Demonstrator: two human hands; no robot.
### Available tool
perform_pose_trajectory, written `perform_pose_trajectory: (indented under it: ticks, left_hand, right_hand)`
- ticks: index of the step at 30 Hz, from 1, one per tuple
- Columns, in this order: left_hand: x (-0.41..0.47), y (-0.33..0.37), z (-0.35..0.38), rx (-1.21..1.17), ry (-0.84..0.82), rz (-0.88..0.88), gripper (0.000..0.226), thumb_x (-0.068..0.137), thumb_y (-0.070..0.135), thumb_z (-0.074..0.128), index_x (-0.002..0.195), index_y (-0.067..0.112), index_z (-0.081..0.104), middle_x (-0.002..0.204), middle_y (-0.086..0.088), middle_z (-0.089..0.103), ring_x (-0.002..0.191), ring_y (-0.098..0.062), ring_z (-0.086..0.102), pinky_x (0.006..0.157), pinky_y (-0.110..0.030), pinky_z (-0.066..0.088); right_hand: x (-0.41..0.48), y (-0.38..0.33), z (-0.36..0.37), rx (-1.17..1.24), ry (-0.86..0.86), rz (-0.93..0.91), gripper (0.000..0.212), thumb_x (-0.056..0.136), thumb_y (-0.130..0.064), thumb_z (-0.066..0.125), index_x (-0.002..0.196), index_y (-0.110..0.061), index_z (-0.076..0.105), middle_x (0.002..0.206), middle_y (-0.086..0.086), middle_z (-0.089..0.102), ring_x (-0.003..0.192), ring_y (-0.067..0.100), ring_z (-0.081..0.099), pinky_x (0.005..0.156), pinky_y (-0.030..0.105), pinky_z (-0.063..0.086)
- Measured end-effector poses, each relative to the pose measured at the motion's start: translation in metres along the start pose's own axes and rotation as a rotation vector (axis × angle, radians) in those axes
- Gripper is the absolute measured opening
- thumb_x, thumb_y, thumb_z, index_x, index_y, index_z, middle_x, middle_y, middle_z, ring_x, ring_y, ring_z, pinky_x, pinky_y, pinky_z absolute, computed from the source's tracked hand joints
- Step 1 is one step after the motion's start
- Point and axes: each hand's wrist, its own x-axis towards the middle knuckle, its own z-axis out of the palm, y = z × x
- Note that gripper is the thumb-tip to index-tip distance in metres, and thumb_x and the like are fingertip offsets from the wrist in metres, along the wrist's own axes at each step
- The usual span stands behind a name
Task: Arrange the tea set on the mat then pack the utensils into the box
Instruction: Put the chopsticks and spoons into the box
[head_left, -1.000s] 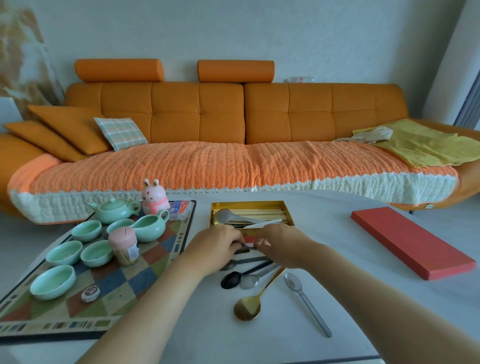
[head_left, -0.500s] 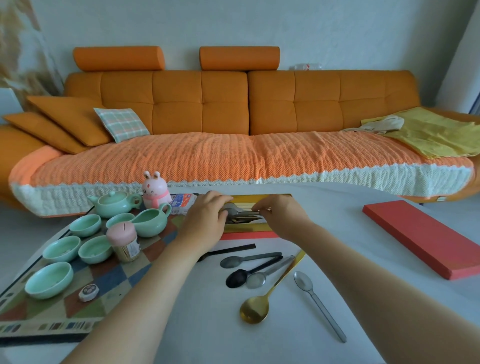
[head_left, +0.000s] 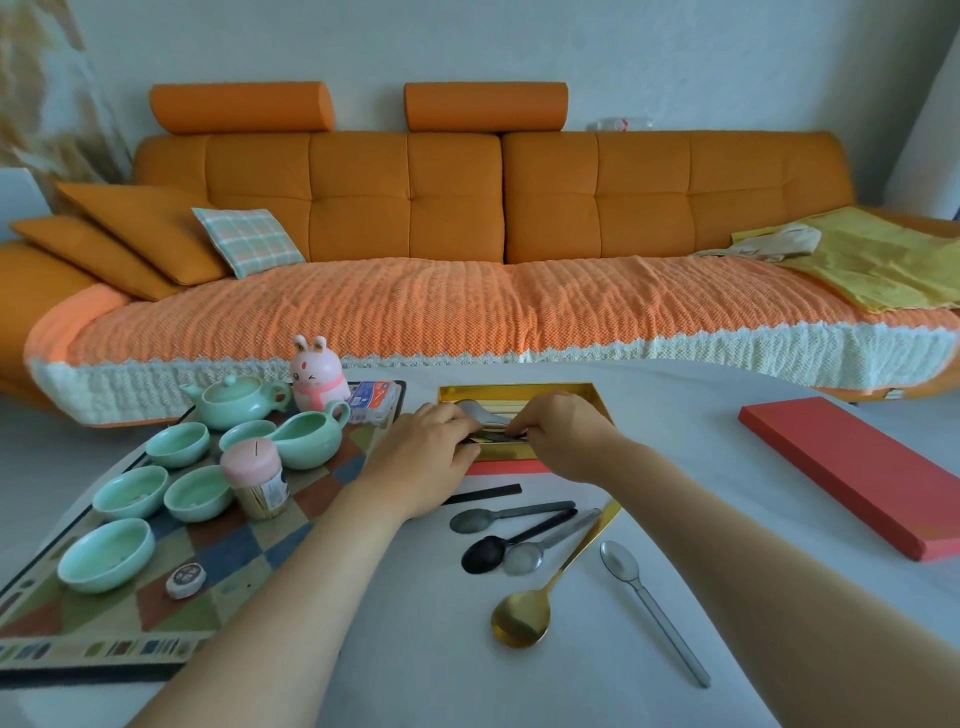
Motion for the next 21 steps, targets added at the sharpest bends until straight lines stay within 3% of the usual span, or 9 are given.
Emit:
perform_pose_trajectory:
  ticks: [3, 7, 10, 12, 14, 17, 21]
  left_hand:
    - [-0.002, 0.004, -0.002, -0.016, 0.017, 0.010, 0.037, 0.100, 0.036, 0.047, 0.133, 0.022, 0.058, 0.130, 0.007, 0.053, 0.121, -0.016, 0.046, 0.100, -0.033, 0.038]
    - [-0.006, 0.013, -0.010, -0.053, 0.093, 0.038, 0.025, 0.097, 0.027, 0.055, 0.119, 0.021, 0.065, 0.118, 0.007, 0.055, 0.112, -0.015, 0.049, 0.087, -0.028, 0.040]
    - [-0.009, 0.025, -0.016, -0.090, 0.099, 0.057, 0.013, 0.095, 0.023, 0.056, 0.104, 0.023, 0.066, 0.104, 0.013, 0.054, 0.094, -0.011, 0.053, 0.065, -0.022, 0.035]
    - [-0.012, 0.035, -0.018, -0.126, 0.034, 0.042, 0.010, 0.094, 0.024, 0.056, 0.097, 0.025, 0.066, 0.094, 0.015, 0.053, 0.083, -0.011, 0.055, 0.058, -0.022, 0.036]
    - [-0.015, 0.041, -0.017, -0.127, -0.077, 0.030, 0.010, 0.092, 0.027, 0.057, 0.095, 0.028, 0.067, 0.091, 0.013, 0.057, 0.084, -0.013, 0.058, 0.064, -0.028, 0.045]
    - [-0.021, 0.044, -0.012, -0.098, -0.223, 0.018, 0.015, 0.089, 0.030, 0.058, 0.101, 0.034, 0.068, 0.099, 0.017, 0.057, 0.090, -0.009, 0.057, 0.070, -0.025, 0.044]
    - [-0.023, 0.045, -0.008, -0.110, -0.282, 0.013, 0.023, 0.089, 0.033, 0.063, 0.111, 0.034, 0.069, 0.100, 0.020, 0.050, 0.090, -0.005, 0.053, 0.072, -0.021, 0.041]
  right_hand:
    - [-0.006, 0.001, -0.003, 0.026, 0.098, -0.066, 0.040, 0.094, -0.006, 0.042, 0.113, -0.021, 0.073, 0.116, -0.002, 0.064, 0.105, 0.017, 0.058, 0.091, 0.035, 0.050]
    - [-0.017, -0.004, -0.012, 0.048, 0.198, -0.174, 0.031, 0.090, -0.006, 0.052, 0.100, -0.022, 0.076, 0.098, -0.009, 0.063, 0.082, 0.010, 0.057, 0.076, 0.029, 0.050]
    - [-0.029, -0.011, -0.015, 0.030, 0.039, -0.151, 0.030, 0.088, -0.016, 0.052, 0.097, -0.032, 0.076, 0.090, -0.020, 0.062, 0.077, 0.007, 0.058, 0.073, 0.030, 0.053]
    - [-0.040, -0.014, -0.015, -0.068, -0.105, -0.137, 0.027, 0.090, -0.025, 0.052, 0.101, -0.037, 0.074, 0.093, -0.020, 0.066, 0.082, 0.007, 0.061, 0.075, 0.031, 0.056]
    - [-0.048, -0.014, -0.013, -0.135, -0.190, -0.125, 0.019, 0.092, -0.033, 0.058, 0.104, -0.036, 0.073, 0.101, -0.018, 0.068, 0.088, 0.004, 0.058, 0.079, 0.028, 0.054]
    - [-0.054, -0.009, -0.008, -0.113, -0.195, -0.065, 0.015, 0.091, -0.034, 0.060, 0.097, -0.035, 0.073, 0.102, -0.013, 0.068, 0.087, 0.008, 0.059, 0.077, 0.033, 0.056]
    - [-0.056, -0.006, -0.006, -0.049, -0.212, -0.038, 0.012, 0.092, -0.032, 0.062, 0.097, -0.033, 0.072, 0.093, -0.018, 0.061, 0.076, -0.001, 0.053, 0.068, 0.021, 0.046]
